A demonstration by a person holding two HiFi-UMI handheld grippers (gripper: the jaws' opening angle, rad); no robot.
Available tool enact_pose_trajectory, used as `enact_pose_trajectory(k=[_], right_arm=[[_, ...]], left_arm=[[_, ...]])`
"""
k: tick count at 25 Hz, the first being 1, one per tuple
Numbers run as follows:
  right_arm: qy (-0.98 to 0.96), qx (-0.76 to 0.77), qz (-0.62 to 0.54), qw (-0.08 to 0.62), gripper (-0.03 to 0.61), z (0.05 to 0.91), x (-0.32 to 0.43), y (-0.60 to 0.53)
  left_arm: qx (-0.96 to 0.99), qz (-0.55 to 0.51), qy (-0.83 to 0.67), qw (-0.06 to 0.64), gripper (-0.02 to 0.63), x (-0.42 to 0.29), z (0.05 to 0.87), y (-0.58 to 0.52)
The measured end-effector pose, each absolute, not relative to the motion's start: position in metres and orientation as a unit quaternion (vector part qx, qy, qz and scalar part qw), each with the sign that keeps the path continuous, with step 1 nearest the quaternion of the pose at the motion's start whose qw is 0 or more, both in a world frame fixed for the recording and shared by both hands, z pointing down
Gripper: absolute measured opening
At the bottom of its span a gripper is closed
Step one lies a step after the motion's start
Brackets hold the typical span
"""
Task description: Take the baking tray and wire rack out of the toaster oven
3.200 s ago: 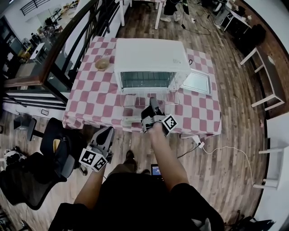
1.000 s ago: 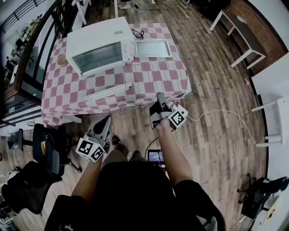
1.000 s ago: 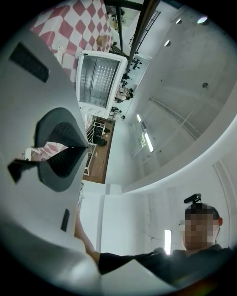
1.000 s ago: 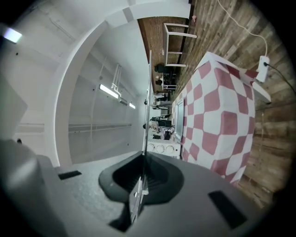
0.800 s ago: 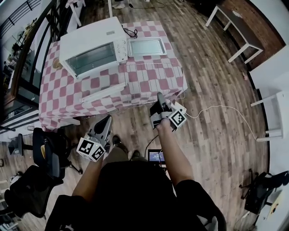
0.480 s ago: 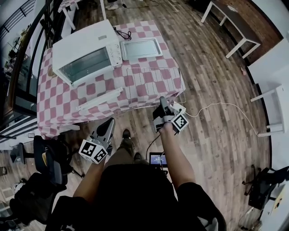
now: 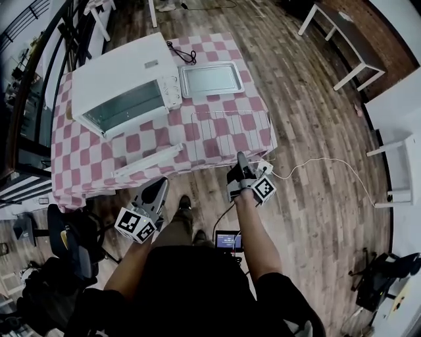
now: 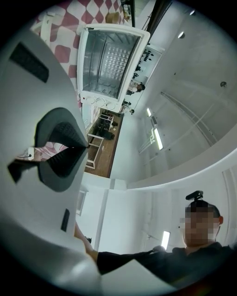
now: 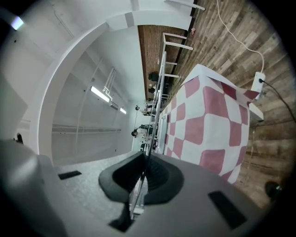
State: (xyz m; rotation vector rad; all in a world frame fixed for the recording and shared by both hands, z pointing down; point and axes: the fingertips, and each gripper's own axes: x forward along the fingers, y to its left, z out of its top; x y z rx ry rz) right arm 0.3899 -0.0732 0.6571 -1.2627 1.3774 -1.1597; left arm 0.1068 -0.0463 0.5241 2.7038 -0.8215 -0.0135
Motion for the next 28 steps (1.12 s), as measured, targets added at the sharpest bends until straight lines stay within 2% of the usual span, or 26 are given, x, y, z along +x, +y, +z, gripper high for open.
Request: enact_pose_trajectory(k=[15,21,28], right_arm=[[0.533,-0.542,-0.497,0.418,0.000,0.717,0.395,-0.166],[0.500,-0.545,-0.519,0.428,0.000,0.726,0.393,-0.191],[0.484,-0.564,-0.536,0.401,0.000,0.734,0.392,-0.207]], left_arm=[[0.930,0.021,-0.312,0.195,-0.008,0.093,0.558,-0.133],[0.929,0.024,-0.307,0.204,-0.008,0.097,0.562,-0.155],[0.931,0.019,-0.297,0.211,-0.008,0.101,0.562,-0.171]])
